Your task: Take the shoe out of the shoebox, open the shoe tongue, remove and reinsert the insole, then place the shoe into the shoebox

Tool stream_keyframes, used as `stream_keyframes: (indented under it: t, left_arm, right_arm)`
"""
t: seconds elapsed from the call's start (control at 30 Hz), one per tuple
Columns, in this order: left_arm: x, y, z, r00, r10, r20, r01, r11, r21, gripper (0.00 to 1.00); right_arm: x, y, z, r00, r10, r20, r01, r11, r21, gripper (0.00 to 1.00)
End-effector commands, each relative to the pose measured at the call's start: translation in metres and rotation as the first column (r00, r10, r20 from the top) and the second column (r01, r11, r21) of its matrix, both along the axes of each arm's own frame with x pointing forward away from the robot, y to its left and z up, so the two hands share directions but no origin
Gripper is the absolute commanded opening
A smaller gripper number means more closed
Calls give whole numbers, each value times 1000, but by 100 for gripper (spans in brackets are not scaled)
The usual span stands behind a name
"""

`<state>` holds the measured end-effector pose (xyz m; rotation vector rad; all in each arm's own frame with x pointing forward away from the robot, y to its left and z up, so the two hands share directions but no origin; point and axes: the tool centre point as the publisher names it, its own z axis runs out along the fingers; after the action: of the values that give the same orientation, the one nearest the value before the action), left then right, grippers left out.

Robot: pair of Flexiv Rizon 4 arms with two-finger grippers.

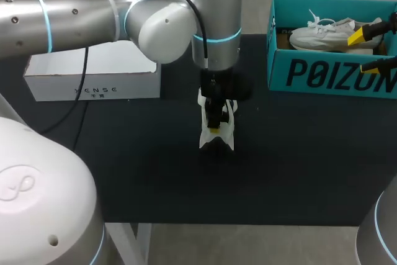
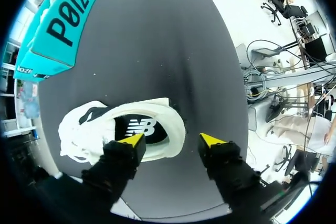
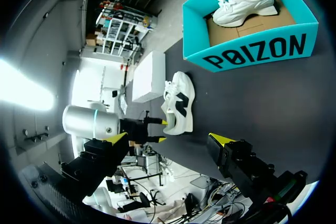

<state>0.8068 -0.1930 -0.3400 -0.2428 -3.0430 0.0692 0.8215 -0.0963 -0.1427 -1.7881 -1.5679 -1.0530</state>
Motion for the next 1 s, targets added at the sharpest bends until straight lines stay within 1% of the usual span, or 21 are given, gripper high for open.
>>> stream_keyframes:
  t: [0.03,0.17,0.23,0.33,0.37,0.43,0.47,0.5,0.63,0.77,0.8,0.87,0.93,0.97,1.0]
  left_arm:
    - [8,-1,-20,1000,0,-14,0,1000,-3,54]
    - [10,-7,-26,999,-32,-28,31,999,-14,52]
    - [8,-10,-27,999,-34,-26,34,999,-17,55]
    - [1,-15,-29,999,-36,-14,35,999,-23,62]
    - [-1,-16,-29,999,-40,-9,39,999,-24,66]
    - [-5,-19,-30,999,-37,13,38,999,-20,84]
    - [-7,-19,-30,999,-38,11,39,999,-23,94]
    - [-9,-19,-31,999,-37,13,37,999,-26,100]
    - [-13,-19,-32,1000,-18,16,18,1000,-5,100]
    - [-16,-19,-42,1000,13,24,-13,1000,10,96]
    - [-16,-18,-44,999,22,30,-22,1000,8,94]
    - [-17,-17,-49,999,44,31,-44,999,17,85]
    - [-17,-15,-52,995,79,55,-80,997,19,80]
    - [-17,-14,-53,995,82,48,-83,996,19,74]
    - [-16,-13,-54,995,88,56,-89,996,12,72]
  right_arm:
    - [0,0,0,1000,-1,0,1,1000,-3,100]
    - [0,0,0,1000,-1,0,1,1000,-3,100]
    - [0,0,0,1000,-1,0,1,1000,-3,100]
    - [0,0,0,1000,-1,0,1,1000,-3,100]
    - [0,0,0,1000,-1,0,1,1000,-3,100]
    - [0,0,0,1000,-1,0,1,1000,-3,100]
    - [0,0,0,1000,-1,0,1,1000,-3,100]
    - [0,0,0,1000,-1,0,1,1000,-3,100]
    - [0,0,0,1000,-1,0,1,1000,-3,100]
    - [0,0,0,1000,-1,0,1,1000,-3,100]
    - [0,0,0,1000,-1,0,1,1000,-3,100]
    - [0,0,0,1000,-1,0,1,1000,-3,100]
    - [0,0,0,1000,-1,0,1,1000,-3,100]
    - [0,0,0,1000,-1,0,1,1000,-3,100]
    - [0,0,0,1000,-1,0,1,1000,-3,100]
